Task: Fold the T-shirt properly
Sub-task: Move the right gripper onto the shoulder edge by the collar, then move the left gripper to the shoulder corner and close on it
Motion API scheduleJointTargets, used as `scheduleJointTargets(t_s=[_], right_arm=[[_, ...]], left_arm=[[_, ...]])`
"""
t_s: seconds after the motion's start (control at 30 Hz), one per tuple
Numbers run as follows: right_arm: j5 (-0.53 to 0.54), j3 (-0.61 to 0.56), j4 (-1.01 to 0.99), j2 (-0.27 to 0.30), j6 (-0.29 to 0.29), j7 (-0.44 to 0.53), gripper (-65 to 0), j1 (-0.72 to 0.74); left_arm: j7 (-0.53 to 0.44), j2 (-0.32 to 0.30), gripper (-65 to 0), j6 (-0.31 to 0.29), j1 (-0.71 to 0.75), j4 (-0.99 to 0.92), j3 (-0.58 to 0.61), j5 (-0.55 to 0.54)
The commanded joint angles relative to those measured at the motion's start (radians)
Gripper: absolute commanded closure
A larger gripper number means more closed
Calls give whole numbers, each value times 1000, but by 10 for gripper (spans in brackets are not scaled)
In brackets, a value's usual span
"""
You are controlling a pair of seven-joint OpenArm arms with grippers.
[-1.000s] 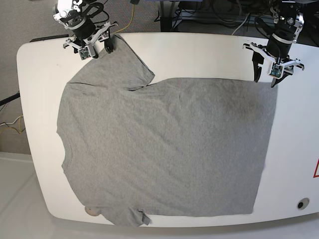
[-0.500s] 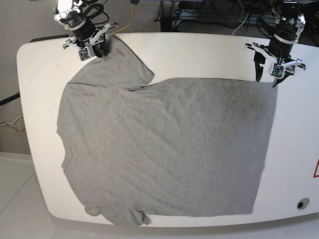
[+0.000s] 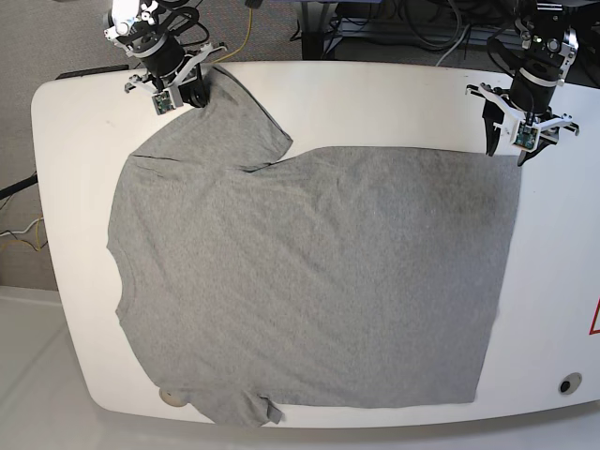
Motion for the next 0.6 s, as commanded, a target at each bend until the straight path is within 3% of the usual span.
scheduleJointTargets(t_s=[0.0,0.57], right_arm=[[-14,0,-1,7,6,-28,0,0],[5,5,20,9,-2,-3,0,-5]], left_arm=[[-16,-17,-293,10,-6,-3,-8,1],[-5,-33,-296,16,-5,-11,-8,-42]])
